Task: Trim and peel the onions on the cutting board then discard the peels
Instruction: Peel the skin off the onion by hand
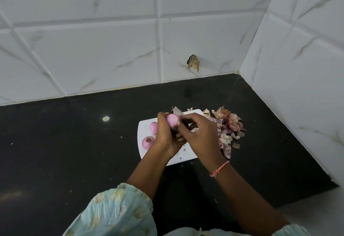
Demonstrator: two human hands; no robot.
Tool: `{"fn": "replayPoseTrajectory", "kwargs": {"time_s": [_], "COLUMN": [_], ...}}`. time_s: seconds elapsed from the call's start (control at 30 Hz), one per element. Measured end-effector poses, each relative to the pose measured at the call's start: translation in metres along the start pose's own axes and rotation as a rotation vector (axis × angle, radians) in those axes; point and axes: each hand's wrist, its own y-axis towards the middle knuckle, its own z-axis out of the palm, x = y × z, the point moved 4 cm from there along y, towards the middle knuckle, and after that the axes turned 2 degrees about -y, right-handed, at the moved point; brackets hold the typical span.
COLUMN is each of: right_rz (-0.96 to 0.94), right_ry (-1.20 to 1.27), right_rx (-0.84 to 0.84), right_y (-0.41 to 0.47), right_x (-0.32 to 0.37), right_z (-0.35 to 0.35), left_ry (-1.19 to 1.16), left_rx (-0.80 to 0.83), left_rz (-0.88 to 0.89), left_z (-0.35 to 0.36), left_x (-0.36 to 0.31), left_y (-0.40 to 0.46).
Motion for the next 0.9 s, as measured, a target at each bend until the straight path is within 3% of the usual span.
{"fn": "replayPoseTrajectory", "kwargs": {"time_s": [0.4,0.7,0.9], "right_rz": [0.06,-0.149,-0.157], "right_ry": [0.066,-0.281,-0.158], "right_rx": [0.001,0.009,0.019], "right_y": [0.0,-0.001,-0.005], "right_x": [0.003,0.001,0.001], "right_z": [0.0,0.009,0.008], "left_ry": [0.047,0.096,0.076], "left_rx": [-0.057,-0.115,-0.145], "left_rz": [0.035,0.039,0.084], "left_z": [0.0,0.001,-0.001], "left_x": [-0.004,-0.001,-0.005], "left_y": [-0.004,-0.007,-0.009]}}
